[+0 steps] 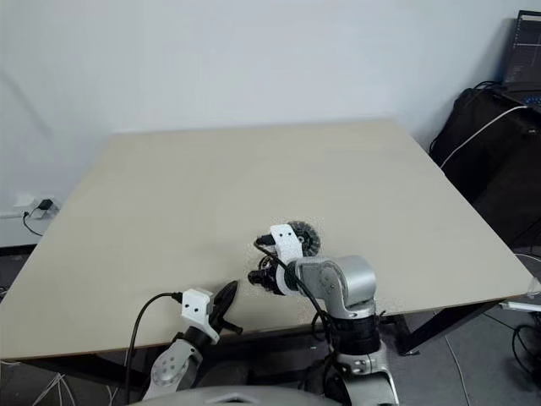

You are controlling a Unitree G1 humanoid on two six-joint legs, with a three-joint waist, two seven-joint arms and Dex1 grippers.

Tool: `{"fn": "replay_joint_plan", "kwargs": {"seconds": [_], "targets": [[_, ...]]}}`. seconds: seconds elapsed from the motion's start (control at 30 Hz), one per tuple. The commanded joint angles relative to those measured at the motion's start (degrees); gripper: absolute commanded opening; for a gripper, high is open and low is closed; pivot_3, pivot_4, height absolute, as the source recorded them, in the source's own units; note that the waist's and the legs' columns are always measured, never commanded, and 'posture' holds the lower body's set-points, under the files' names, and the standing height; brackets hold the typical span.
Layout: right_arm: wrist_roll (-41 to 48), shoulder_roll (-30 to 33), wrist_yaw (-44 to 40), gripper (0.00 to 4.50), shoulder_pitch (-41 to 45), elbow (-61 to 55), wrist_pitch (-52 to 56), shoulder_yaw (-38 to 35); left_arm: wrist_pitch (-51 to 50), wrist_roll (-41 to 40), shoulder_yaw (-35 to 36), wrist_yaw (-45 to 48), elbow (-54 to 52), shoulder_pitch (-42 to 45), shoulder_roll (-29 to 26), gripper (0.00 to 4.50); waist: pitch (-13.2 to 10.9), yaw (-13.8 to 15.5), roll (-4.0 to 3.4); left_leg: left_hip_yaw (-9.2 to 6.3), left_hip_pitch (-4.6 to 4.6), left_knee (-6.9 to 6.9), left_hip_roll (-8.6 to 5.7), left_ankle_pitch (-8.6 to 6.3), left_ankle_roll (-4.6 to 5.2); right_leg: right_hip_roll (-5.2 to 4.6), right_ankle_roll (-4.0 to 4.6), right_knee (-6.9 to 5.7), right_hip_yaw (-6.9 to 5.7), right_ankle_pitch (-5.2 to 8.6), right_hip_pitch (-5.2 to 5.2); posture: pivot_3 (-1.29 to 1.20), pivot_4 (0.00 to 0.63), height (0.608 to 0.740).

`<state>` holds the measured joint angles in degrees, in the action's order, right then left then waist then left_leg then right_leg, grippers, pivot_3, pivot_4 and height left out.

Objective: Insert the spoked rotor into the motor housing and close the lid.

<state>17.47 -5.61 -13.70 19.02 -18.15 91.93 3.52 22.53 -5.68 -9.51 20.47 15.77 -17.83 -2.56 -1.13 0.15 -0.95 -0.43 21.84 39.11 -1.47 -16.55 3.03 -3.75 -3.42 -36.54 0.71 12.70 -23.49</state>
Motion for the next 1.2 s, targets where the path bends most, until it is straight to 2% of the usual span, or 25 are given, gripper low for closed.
{"fn": "replay_joint_plan", "kwargs": {"seconds": [0.03, 0.1, 0.17, 0.27, 0.33, 0.43, 0.53, 0.73, 0.8, 1.17, 1.2], "targets": [[2.38, -2.79, -0.34, 2.62, 2.76, -1.70, 0.57, -2.69, -1.86, 0.21, -0.01, -0.21, 0.12, -0.20, 0.01, 0.00, 0.00, -0.07, 0.02, 0.00, 0.00, 0.00, 0.00, 0.00, 0.00, -0.02, -0.01, 0.01, -0.01, -0.01, 0.01, 0.00, 0.000, 0.740], [3.73, 1.51, -3.50, 2.62, 3.50, -4.27, -4.60, 1.61, -1.92, 0.31, -0.06, -0.21, -0.41, -0.24, -0.08, 0.00, 0.00, -0.19, -0.01, 0.00, 0.00, -0.01, 0.00, 0.00, 0.00, -0.01, -0.03, 0.04, 0.00, -0.01, 0.01, 0.00, 0.000, 0.740], [2.93, 10.14, -8.80, 2.62, 3.73, -7.22, -14.49, 9.46, -1.81, 0.53, -0.18, -0.21, -0.98, -0.27, -0.19, 0.00, -0.04, -0.22, -0.03, -0.01, 0.02, -0.02, -0.01, 0.00, 0.01, -0.02, -0.03, 0.10, -0.02, 0.00, 0.02, 0.00, 0.000, 0.740], [-8.69, 30.98, -21.08, 2.62, 4.17, -8.61, -39.76, 25.65, -1.06, 1.73, -0.51, -0.89, -2.69, -0.58, -0.45, 0.00, -0.16, -0.49, -0.09, 0.00, 0.04, -0.05, -0.01, 0.02, 0.07, -0.01, -0.09, 0.29, -0.04, -0.02, 0.07, 0.00, 0.000, 0.740], [-14.43, 40.51, -27.15, 2.62, 4.51, -6.51, -53.75, 31.63, -0.82, 2.21, -0.68, -1.18, -3.52, -0.75, -0.61, 0.00, -0.25, -0.56, 0.05, 0.08, 0.08, -0.05, -0.13, 0.07, 0.23, -0.19, -0.26, 0.47, -0.20, -0.02, 0.18, 0.00, 0.000, 0.740], [-17.56, 46.38, -33.17, 2.62, 5.43, -3.27, -64.94, 34.54, -0.72, 2.58, -0.78, -1.32, -4.55, -1.05, -0.83, 0.00, -0.40, -1.10, 0.29, 0.15, 0.09, -0.07, -0.12, 0.02, 0.30, -0.17, -0.31, 0.62, -0.15, -0.04, 0.19, 0.00, 0.000, 0.740], [-20.35, 48.31, -38.15, 2.62, 6.76, -0.72, -70.48, 36.02, 0.16, 3.05, -0.89, -1.46, -5.44, -1.24, -1.05, 0.00, -0.44, -1.02, 0.34, 0.15, 0.08, -0.09, 0.03, 0.01, 0.26, 0.00, -0.29, 0.59, -0.10, -0.05, 0.12, 0.00, 0.000, 0.740], [-25.53, 47.91, -44.47, 2.62, 8.50, 3.97, -76.94, 37.92, 2.21, 4.26, -1.24, -2.29, -8.31, -1.68, -1.39, 0.00, -0.69, -0.08, 0.79, 0.14, 0.10, -0.06, -0.03, -0.01, 0.28, -0.17, -0.25, 0.62, -0.10, -0.08, 0.15, 0.00, 0.000, 0.740], [-26.79, 47.01, -45.58, 2.62, 8.64, 5.60, -78.02, 38.01, 2.44, 4.81, -1.39, -2.73, -9.86, -1.95, -1.61, 0.00, -0.70, 0.44, 0.80, 0.15, 0.13, -0.06, -0.05, -0.04, 0.32, -0.46, 0.04, 0.63, -0.09, -0.26, 0.13, 0.00, 0.000, 0.740], [-31.70, 44.20, -49.34, 2.62, 7.95, 12.86, -81.30, 37.60, -3.66, 6.09, -3.66, -3.68, -20.15, -3.44, -2.35, 0.00, -0.69, 1.59, 0.79, 0.16, 0.20, -0.06, -0.08, -0.12, 0.25, -0.58, 0.08, 0.63, -0.12, -0.27, 0.06, 0.00, 0.000, 0.740], [-31.96, 43.95, -49.63, 2.45, 7.95, 13.53, -81.24, 37.60, -4.59, 6.06, -3.90, -3.68, -21.12, -3.55, -2.37, 0.00, -0.69, 1.59, 0.78, 0.16, 0.20, -0.06, -0.08, -0.10, 0.27, -0.57, 0.08, 0.62, -0.12, -0.27, 0.06, 0.00, 0.000, 0.740]]}}
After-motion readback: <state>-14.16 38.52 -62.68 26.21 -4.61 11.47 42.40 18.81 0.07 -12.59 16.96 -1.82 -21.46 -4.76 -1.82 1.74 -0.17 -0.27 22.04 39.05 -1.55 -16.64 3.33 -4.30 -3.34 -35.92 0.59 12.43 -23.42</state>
